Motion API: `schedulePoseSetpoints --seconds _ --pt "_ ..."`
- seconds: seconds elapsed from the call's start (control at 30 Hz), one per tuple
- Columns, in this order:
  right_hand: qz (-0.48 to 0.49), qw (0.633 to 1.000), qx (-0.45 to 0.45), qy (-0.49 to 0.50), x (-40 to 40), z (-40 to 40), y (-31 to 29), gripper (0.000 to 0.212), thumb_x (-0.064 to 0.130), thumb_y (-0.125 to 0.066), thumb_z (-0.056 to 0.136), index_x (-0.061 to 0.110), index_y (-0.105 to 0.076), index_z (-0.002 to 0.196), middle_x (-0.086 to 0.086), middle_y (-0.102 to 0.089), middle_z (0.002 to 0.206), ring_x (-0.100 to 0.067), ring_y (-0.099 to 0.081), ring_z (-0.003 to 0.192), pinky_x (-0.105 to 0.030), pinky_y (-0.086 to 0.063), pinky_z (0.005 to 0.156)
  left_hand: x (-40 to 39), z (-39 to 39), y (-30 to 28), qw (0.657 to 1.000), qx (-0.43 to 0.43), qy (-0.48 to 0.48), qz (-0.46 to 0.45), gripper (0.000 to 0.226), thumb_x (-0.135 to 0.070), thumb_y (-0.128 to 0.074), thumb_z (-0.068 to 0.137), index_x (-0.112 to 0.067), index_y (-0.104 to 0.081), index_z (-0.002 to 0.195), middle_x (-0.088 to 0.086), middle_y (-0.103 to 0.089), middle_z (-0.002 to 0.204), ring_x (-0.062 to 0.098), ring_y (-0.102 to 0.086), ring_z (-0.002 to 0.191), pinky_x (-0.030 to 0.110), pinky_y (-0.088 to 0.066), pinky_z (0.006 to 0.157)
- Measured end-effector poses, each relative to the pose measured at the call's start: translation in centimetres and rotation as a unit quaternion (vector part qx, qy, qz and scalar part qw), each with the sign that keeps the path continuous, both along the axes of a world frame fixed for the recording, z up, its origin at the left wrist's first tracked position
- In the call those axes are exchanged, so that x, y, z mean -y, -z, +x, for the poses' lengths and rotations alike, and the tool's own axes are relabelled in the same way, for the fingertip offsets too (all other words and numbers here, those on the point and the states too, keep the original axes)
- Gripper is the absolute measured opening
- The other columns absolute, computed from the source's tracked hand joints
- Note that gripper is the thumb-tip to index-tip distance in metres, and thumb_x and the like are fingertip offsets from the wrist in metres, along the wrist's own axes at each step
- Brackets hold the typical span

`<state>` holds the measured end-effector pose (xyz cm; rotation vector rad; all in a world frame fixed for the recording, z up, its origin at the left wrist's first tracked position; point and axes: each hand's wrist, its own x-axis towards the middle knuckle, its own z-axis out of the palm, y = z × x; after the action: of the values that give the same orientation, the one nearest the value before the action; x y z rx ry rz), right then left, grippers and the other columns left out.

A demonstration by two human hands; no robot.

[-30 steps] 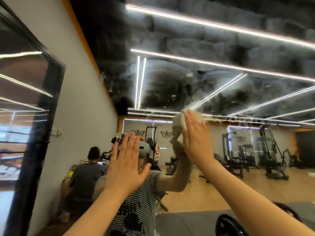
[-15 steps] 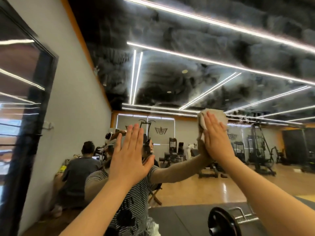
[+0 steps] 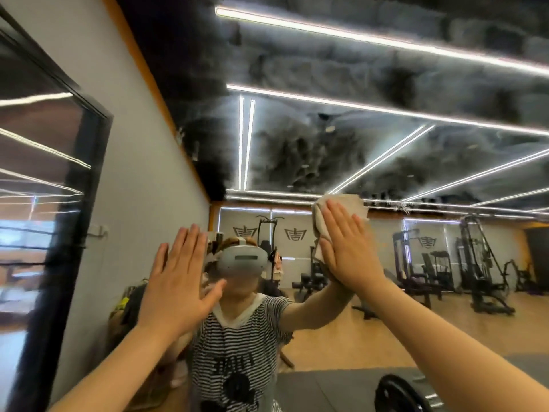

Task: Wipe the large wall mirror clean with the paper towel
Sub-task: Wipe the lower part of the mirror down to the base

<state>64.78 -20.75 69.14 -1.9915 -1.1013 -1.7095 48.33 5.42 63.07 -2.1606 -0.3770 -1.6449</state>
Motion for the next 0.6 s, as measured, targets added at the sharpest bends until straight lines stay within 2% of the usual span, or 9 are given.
schedulePoseSetpoints --seconds 0.13,0.2,0.3,0.33,0.4,0.47,0.53,0.57,0.6 --pt "-0.004 1.0 0.012 -0.005 -0.1 0.7 0.0 0.061 0.041 -0.017 0.101 0.015 -0.012 0.156 0.0 -0.001 0.159 -0.013 0.002 0.147 -0.029 0.014 0.117 0.1 -0.1 0.0 0.999 -0.016 -0.041 -0.009 0.089 -0.067 -0.021 0.091 -0.004 -0.014 0.154 0.011 -0.009 0.161 0.018 0.006 0.149 0.03 0.008 0.119" --pt "-0.006 1.0 0.029 -0.003 -0.2 1.2 -0.1 0.062 0.041 -0.015 0.1 0.015 -0.007 0.155 -0.001 0.001 0.16 -0.017 0.001 0.149 -0.031 0.014 0.116 0.5 -0.5 0.0 0.996 -0.006 -0.087 -0.011 0.092 -0.07 -0.02 0.09 -0.003 -0.016 0.153 0.014 -0.016 0.159 0.023 0.0 0.149 0.031 0.007 0.119" --pt "-0.004 0.999 0.03 -0.016 -0.5 1.4 0.1 0.063 0.04 -0.015 0.098 0.012 -0.01 0.155 -0.007 -0.008 0.162 -0.022 -0.007 0.15 -0.037 0.007 0.117 3.6 -0.6 0.3 0.991 0.002 -0.126 -0.041 0.087 -0.06 -0.03 0.085 -0.004 -0.025 0.151 0.017 -0.027 0.156 0.033 -0.02 0.145 0.049 -0.011 0.119" --pt "-0.004 0.999 0.028 -0.02 -0.6 1.4 0.1 0.064 0.039 -0.015 0.098 0.011 -0.012 0.155 -0.008 -0.01 0.162 -0.023 -0.009 0.149 -0.039 0.005 0.118 5.2 -0.1 0.6 0.991 0.012 -0.123 -0.05 0.083 -0.055 -0.033 0.085 -0.005 -0.025 0.151 0.017 -0.027 0.156 0.033 -0.021 0.145 0.05 -0.014 0.118" --pt "0.002 0.999 0.032 -0.03 -0.7 1.5 0.2 0.063 0.038 -0.018 0.098 0.009 -0.019 0.154 -0.01 -0.021 0.16 -0.026 -0.02 0.147 -0.042 -0.006 0.117 8.8 2.1 1.4 0.993 0.026 -0.099 -0.052 0.078 -0.048 -0.037 0.086 -0.006 -0.023 0.151 0.017 -0.026 0.156 0.03 -0.02 0.144 0.045 -0.011 0.117" --pt "0.014 0.998 0.043 -0.044 -0.7 1.6 0.2 0.06 0.037 -0.021 0.098 0.008 -0.027 0.151 -0.013 -0.03 0.156 -0.027 -0.029 0.144 -0.045 -0.013 0.114 12.4 4.5 1.3 0.996 0.052 -0.069 -0.038 0.077 -0.045 -0.035 0.088 -0.007 -0.013 0.151 0.014 -0.016 0.157 0.023 -0.009 0.145 0.038 -0.003 0.117" --pt "0.02 0.996 0.058 -0.057 -0.8 1.9 0.2 0.059 0.036 -0.023 0.098 0.006 -0.033 0.148 -0.014 -0.036 0.152 -0.028 -0.034 0.141 -0.046 -0.016 0.113 14.7 6.9 0.6 0.993 0.079 -0.046 -0.072 0.072 -0.045 -0.028 0.094 -0.014 0.004 0.151 0.004 0.009 0.156 0.014 0.012 0.144 0.033 0.01 0.118" --pt "0.023 0.996 0.064 -0.065 -0.8 2.0 0.2 0.059 0.036 -0.025 0.097 0.005 -0.036 0.146 -0.014 -0.039 0.151 -0.028 -0.037 0.14 -0.047 -0.018 0.112 15.2 8.0 0.3 0.99 0.085 -0.035 -0.109 0.07 -0.045 -0.025 0.096 -0.015 0.008 0.15 0.001 0.015 0.155 0.014 0.016 0.143 0.033 0.012 0.117" --pt "0.025 0.995 0.069 -0.073 -0.8 2.1 0.2 0.059 0.035 -0.025 0.096 0.004 -0.039 0.145 -0.015 -0.041 0.15 -0.029 -0.038 0.139 -0.048 -0.02 0.111 15.6 8.8 0.0 0.985 0.102 -0.028 -0.133 0.07 -0.046 -0.024 0.095 -0.014 0.004 0.151 0.002 0.012 0.157 0.015 0.013 0.144 0.036 0.009 0.117"
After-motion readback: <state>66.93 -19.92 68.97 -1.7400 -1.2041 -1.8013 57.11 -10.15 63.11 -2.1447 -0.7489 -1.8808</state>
